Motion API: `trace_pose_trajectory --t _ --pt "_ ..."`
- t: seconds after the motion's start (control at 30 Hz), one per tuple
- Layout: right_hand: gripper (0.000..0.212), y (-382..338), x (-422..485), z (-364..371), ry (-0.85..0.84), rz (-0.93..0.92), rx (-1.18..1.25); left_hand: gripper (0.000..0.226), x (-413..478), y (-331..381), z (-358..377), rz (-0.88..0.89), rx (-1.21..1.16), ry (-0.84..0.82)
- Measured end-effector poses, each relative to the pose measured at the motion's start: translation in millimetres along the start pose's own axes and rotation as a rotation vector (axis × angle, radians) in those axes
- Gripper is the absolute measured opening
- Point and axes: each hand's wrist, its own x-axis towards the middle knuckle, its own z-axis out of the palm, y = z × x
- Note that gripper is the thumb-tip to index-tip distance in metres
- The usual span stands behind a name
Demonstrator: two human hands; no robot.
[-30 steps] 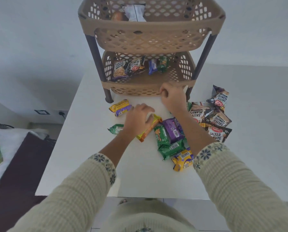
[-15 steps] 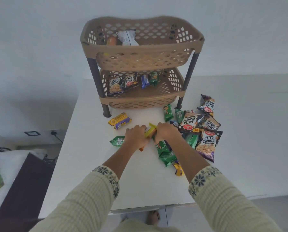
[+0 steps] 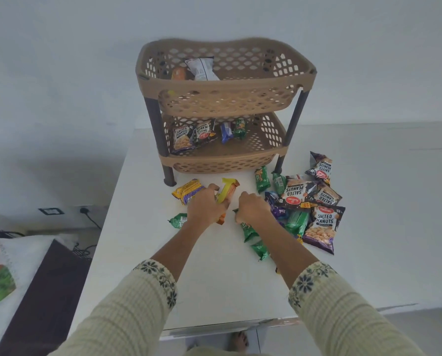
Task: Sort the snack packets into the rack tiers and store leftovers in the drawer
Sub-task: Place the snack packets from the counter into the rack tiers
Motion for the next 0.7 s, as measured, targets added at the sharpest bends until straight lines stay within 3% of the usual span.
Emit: trace_pose_trajectory --t 0.27,0.47,0.7 --pt "0.039 14 1 -97 0.021 -0.140 0.277 0.037 14 29 -46 0.076 -0.243 0.104" --pt "0.050 25 -25 -187 0.035 -0.158 0.385 0.051 29 67 -103 0.181 -0.313 -0.104" --pt "0.042 29 -46 -267 0.138 -0.237 0.524 0.038 37 121 -171 0.274 -0.469 -0.044"
